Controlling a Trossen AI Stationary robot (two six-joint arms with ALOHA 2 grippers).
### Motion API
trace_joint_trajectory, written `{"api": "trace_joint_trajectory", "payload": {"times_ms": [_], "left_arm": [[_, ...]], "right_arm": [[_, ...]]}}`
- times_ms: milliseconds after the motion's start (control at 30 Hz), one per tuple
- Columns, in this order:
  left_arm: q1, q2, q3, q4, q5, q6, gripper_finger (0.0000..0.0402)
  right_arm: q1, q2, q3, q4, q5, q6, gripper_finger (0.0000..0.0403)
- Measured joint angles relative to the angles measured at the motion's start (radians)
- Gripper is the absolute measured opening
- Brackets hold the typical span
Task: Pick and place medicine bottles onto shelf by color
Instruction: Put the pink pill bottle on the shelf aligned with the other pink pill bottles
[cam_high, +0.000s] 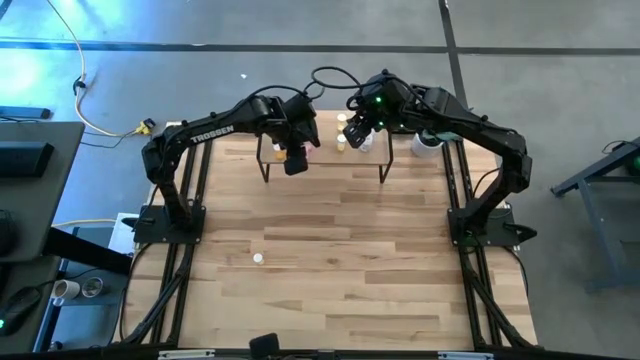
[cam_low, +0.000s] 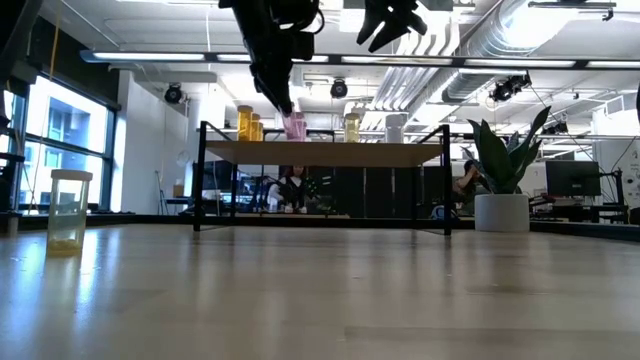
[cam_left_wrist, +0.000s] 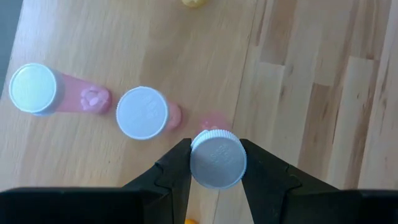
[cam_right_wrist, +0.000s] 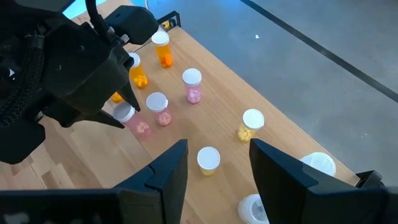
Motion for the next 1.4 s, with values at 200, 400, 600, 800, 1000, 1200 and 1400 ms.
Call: {"api": "trace_joint_trajectory", "payload": {"times_ms": [200,400,600,800,1000,1200,1400], "left_arm": [[-0.002,0.003,0.0,-0.024,0.032,0.006,0.0113],[-0.01,0.006,0.0,0.003,0.007,0.009,0.0113],[-0.009,0.006,0.0,0.002,-0.004,0.009,0.0113],[-0.009,0.006,0.0,0.01,-0.003,0.009,0.0113],[-0.009,0.006,0.0,0.01,-0.004,0.027,0.0113],[-0.009,0.007,0.0,0.009,-0.004,0.037,0.0113],[-0.009,0.007,0.0,0.009,-0.004,0.053,0.0113]], "right_arm": [[0.0,0.0,0.0,0.0,0.0,0.009,0.0163],[0.0,0.0,0.0,0.0,0.0,0.015,0.0163],[0.0,0.0,0.0,0.0,0.0,0.015,0.0163],[0.0,0.0,0.0,0.0,0.0,0.015,0.0163],[0.0,0.0,0.0,0.0,0.0,0.015,0.0163],[0.0,0.0,0.0,0.0,0.0,0.015,0.0163],[0.0,0.0,0.0,0.0,0.0,0.015,0.0163]]}}
